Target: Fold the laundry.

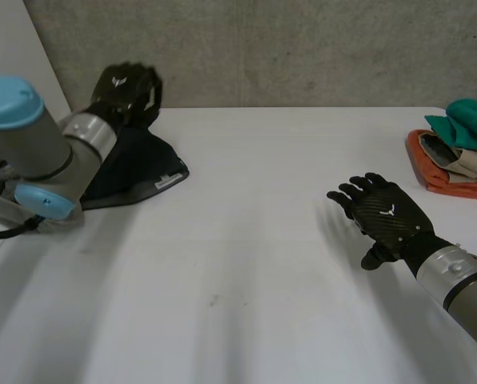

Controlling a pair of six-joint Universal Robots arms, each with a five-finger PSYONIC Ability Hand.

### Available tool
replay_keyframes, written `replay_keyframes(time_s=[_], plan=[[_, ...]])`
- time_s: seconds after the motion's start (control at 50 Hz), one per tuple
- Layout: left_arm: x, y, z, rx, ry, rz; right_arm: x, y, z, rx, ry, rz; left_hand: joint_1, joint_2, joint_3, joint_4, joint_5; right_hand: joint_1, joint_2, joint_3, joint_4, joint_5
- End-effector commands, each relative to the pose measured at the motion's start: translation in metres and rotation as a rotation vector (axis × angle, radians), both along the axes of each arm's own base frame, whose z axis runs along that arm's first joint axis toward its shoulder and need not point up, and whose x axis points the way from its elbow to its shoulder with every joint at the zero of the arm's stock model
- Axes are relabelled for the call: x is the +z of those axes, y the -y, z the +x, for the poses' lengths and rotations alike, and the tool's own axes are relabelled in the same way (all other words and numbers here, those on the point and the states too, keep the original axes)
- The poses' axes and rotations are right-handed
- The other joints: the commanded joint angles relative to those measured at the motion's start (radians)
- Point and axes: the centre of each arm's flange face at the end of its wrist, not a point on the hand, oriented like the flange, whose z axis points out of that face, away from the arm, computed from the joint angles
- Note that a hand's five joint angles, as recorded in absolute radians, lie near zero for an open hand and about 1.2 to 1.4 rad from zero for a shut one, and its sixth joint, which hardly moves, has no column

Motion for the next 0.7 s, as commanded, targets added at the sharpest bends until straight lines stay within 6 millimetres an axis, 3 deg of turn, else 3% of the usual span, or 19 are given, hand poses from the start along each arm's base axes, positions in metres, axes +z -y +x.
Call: replay_keyframes(time_s=[0.02,0.04,0.08,0.1,0.16,0.26,0.36,0.56,0.6,0.62,0.64,0.66,0.7], plan=[[0.035,-0.027,-0.024,-0.067,-0.103,-0.033,-0.001,-0.002,0.000,0.001,-0.004,0.010,0.252,0.203,0.208,0.199,0.210,-0.058,-0.044,-0.039,-0.040,-0.051],[0.029,-0.025,-0.024,-0.059,-0.089,-0.029,-0.001,-0.003,-0.001,-0.001,-0.004,0.012,0.226,0.177,0.182,0.173,0.184,-0.058,-0.044,-0.039,-0.040,-0.051],[0.017,-0.020,-0.024,-0.041,-0.048,-0.023,-0.003,-0.004,0.000,0.004,-0.006,0.016,-0.323,-0.372,-0.367,-0.376,-0.365,-0.058,-0.044,-0.039,-0.040,-0.051],[-0.001,-0.014,-0.023,-0.019,0.013,-0.010,-0.003,-0.005,0.000,0.004,-0.006,0.018,-0.672,-0.721,-0.716,-0.725,-0.714,-0.058,-0.044,-0.039,-0.040,-0.051],[-0.027,-0.002,-0.011,0.043,0.120,0.009,-0.002,-0.005,0.000,0.009,-0.005,0.016,-0.731,-0.780,-0.775,-0.784,-0.773,-0.058,-0.044,-0.039,-0.040,-0.051],[-0.068,0.032,0.035,0.201,0.340,0.015,-0.001,-0.004,0.000,0.012,-0.003,0.010,-0.802,-0.851,-0.846,-0.854,-0.844,-0.058,-0.044,-0.039,-0.040,-0.051],[-0.098,0.050,0.047,0.225,0.391,0.031,-0.001,-0.002,0.000,0.009,-0.004,0.009,-0.813,-0.862,-0.857,-0.866,-0.855,-0.058,-0.044,-0.039,-0.040,-0.051],[-0.136,0.070,0.049,0.229,0.397,0.058,-0.001,-0.001,0.000,0.000,-0.006,0.005,-0.746,-0.795,-0.790,-0.799,-0.788,-0.058,-0.044,-0.039,-0.040,-0.051],[-0.141,0.072,0.048,0.222,0.398,0.060,-0.001,-0.001,0.000,0.000,-0.007,0.003,-0.582,-0.631,-0.626,-0.635,-0.624,-0.058,-0.044,-0.039,-0.040,-0.051],[-0.144,0.073,0.048,0.221,0.398,0.060,-0.001,-0.001,0.000,0.000,-0.007,0.003,-0.395,-0.444,-0.439,-0.448,-0.437,-0.058,-0.044,-0.039,-0.040,-0.051],[-0.145,0.075,0.048,0.223,0.397,0.057,-0.001,0.000,0.000,-0.001,-0.007,0.000,0.013,-0.036,-0.031,-0.039,-0.029,-0.058,-0.044,-0.039,-0.040,-0.051],[-0.143,0.075,0.047,0.225,0.396,0.051,-0.001,-0.001,0.000,0.000,-0.007,0.000,0.235,0.186,0.191,0.183,0.194,-0.058,-0.044,-0.039,-0.040,-0.051],[-0.138,0.075,0.046,0.231,0.392,0.048,-0.001,0.000,0.000,-0.001,-0.006,0.001,0.252,0.203,0.208,0.199,0.210,-0.058,-0.044,-0.039,-0.040,-0.051]])
